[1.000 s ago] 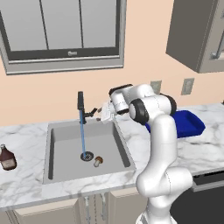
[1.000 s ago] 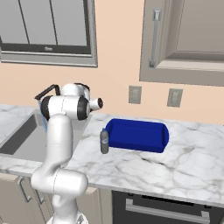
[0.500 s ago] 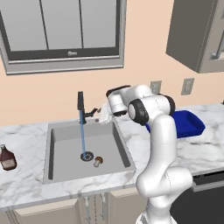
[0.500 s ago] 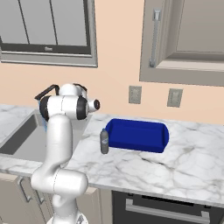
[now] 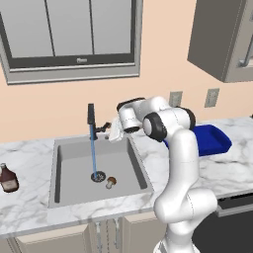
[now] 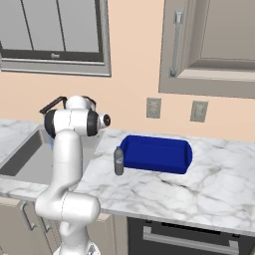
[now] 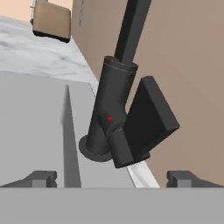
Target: Pick up all produce items and place them in the sink. Turn on the sink faucet to wash them. Then turn the sink off and put them in the tray.
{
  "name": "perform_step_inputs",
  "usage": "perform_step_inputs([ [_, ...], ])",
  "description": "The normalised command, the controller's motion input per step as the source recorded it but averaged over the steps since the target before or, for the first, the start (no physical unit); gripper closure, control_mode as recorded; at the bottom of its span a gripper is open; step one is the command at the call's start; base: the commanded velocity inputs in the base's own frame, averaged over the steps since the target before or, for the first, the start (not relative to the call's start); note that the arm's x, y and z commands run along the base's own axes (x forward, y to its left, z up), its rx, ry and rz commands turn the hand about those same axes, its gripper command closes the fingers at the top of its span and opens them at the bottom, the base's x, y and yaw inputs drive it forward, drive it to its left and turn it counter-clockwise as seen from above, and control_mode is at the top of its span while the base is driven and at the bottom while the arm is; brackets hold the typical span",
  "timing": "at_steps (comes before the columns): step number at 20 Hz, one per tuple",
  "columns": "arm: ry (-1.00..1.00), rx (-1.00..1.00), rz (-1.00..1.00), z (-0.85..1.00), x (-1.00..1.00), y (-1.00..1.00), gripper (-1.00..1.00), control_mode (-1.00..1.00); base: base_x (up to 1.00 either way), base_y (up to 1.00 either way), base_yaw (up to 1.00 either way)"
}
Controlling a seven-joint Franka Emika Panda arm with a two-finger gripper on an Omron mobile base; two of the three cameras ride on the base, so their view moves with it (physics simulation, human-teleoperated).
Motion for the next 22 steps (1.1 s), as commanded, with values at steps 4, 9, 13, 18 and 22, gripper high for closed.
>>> perform_step_inputs([
  [4,0.0,0.0,0.18,0.0,0.0,0.54,-1.0,-1.0,0.0,0.0,0.0],
  [9,0.0,0.0,0.2,0.0,0.0,0.53,-1.0,-1.0,0.0,0.0,0.0],
  [13,0.0,0.0,0.19,0.0,0.0,0.53,-1.0,-1.0,0.0,0.0,0.0],
  [18,0.0,0.0,0.17,0.03,0.0,0.51,-1.0,-1.0,0.0,0.0,0.0],
  [22,0.0,0.0,0.14,0.17,0.0,0.55,-1.0,-1.0,0.0,0.0,0.0],
])
